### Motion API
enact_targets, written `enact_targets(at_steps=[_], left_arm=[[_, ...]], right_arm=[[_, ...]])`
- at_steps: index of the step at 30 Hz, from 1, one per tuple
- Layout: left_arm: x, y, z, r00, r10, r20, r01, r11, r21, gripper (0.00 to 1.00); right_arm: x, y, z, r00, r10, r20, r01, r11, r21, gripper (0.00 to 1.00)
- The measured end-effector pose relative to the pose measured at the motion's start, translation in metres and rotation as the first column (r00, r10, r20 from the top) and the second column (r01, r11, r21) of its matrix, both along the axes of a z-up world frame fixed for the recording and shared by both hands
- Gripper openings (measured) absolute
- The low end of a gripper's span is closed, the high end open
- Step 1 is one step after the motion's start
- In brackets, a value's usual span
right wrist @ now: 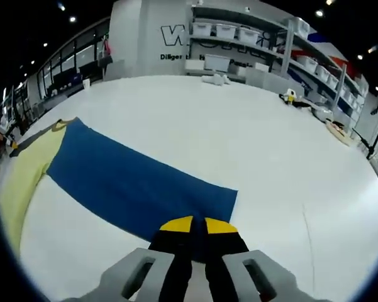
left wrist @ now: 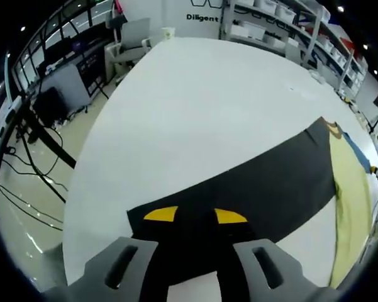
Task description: Fold the garment on the visible template until the final outline fits inside the template.
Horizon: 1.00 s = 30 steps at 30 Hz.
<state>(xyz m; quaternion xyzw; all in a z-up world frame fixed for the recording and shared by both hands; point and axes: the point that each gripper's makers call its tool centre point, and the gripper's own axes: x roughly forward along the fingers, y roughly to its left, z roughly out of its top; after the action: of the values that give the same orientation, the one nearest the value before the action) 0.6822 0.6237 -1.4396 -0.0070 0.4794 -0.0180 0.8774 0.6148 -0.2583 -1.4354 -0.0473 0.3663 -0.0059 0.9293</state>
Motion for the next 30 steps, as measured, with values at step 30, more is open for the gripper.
enact_targets(at_steps=[30], left_arm=[[-0.079, -0.161, 0.053, 0.914, -0.369, 0.168, 0.389, 0.916, -0.102, 0.36]], right_arm=[[-0.034, 0.187, 0.039, 0.877, 0.462, 0.132, -0.471, 0.881, 0.043, 0.18]])
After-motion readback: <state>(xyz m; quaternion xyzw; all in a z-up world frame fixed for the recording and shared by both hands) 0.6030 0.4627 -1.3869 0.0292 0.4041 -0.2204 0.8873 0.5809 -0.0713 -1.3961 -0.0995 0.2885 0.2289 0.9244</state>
